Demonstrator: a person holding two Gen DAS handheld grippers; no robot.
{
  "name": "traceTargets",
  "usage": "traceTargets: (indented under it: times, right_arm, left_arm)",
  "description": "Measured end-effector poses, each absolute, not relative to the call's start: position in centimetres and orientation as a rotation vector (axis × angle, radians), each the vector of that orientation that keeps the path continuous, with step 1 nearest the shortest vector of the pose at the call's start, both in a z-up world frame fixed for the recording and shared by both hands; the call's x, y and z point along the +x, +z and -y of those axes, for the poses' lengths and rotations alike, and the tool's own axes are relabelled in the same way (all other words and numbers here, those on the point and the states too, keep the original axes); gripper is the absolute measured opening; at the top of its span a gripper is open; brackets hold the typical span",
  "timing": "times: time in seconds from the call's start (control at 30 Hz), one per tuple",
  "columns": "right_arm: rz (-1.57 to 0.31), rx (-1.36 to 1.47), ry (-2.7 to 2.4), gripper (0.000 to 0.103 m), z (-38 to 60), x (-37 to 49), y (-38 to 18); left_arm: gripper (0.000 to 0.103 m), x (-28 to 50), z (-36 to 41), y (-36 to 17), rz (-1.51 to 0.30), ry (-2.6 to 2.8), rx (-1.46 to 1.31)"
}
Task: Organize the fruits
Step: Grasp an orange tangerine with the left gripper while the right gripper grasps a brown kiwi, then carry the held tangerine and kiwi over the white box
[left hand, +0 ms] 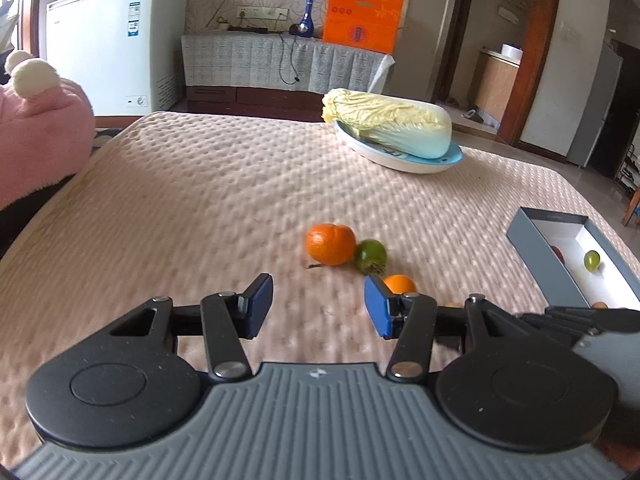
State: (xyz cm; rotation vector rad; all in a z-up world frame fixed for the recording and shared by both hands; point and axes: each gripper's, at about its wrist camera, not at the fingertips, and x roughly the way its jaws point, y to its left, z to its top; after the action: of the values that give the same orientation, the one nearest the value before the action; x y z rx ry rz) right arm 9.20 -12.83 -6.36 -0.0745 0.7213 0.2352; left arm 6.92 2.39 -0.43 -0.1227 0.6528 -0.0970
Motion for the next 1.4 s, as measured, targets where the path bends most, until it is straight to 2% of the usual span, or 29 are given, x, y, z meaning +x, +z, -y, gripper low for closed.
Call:
traceTargets:
  times: [0.5, 0.63, 1.4]
  right_arm:
    - [-0.773, -0.089, 0.322, 0.025, 14.9, 5.5, -5.6]
    - [-0.766, -0.068, 0.324, 0.025, 15.8, 5.4, -5.2]
    - [-0.687, -0.022, 0.351, 0.025, 17.5, 3.6, -2.9]
  left_arm:
    - [0.055, 9.6, 3.0, -3.6, -0.71, -0.16, -0.108]
    - [0.035, 9.9, 3.6, -3.6, -0.702, -0.153, -0.098]
    - [0.034, 7.9, 3.5, 0.3, -0.65, -0.128, -0.074]
